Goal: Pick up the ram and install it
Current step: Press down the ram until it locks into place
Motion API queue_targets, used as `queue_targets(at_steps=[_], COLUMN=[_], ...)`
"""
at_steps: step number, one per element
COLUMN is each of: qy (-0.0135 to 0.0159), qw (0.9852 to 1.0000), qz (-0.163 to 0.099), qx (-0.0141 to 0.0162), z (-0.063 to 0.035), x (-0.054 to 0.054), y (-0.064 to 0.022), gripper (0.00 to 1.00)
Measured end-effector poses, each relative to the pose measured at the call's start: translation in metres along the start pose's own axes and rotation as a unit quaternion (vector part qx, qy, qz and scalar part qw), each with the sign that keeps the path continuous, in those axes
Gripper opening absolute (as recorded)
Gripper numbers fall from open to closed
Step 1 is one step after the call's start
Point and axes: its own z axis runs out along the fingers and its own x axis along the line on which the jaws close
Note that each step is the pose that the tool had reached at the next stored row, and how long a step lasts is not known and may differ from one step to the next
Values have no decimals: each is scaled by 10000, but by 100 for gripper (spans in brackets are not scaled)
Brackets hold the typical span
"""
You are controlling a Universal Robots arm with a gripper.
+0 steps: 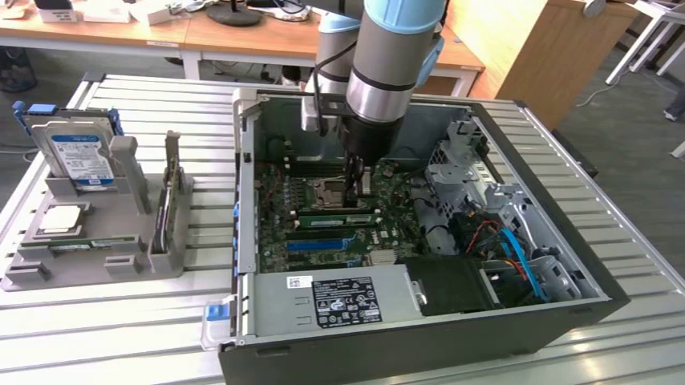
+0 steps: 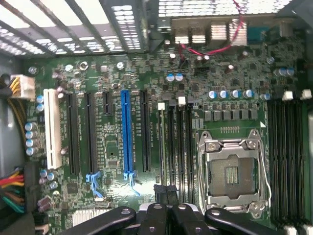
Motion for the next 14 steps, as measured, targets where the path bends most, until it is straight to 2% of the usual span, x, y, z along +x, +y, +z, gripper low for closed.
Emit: queue_targets(at_steps=[4, 7, 11, 14], qy=[0, -1, -1, -2], qw=[9994, 9980, 9951, 9921], qz=[359, 628, 990, 1257], qx=[-1, -2, -3, -4], z=[3, 5, 6, 7], x=[0, 0, 0, 0], y=[0, 0, 0, 0], gripper=[11, 11, 11, 11])
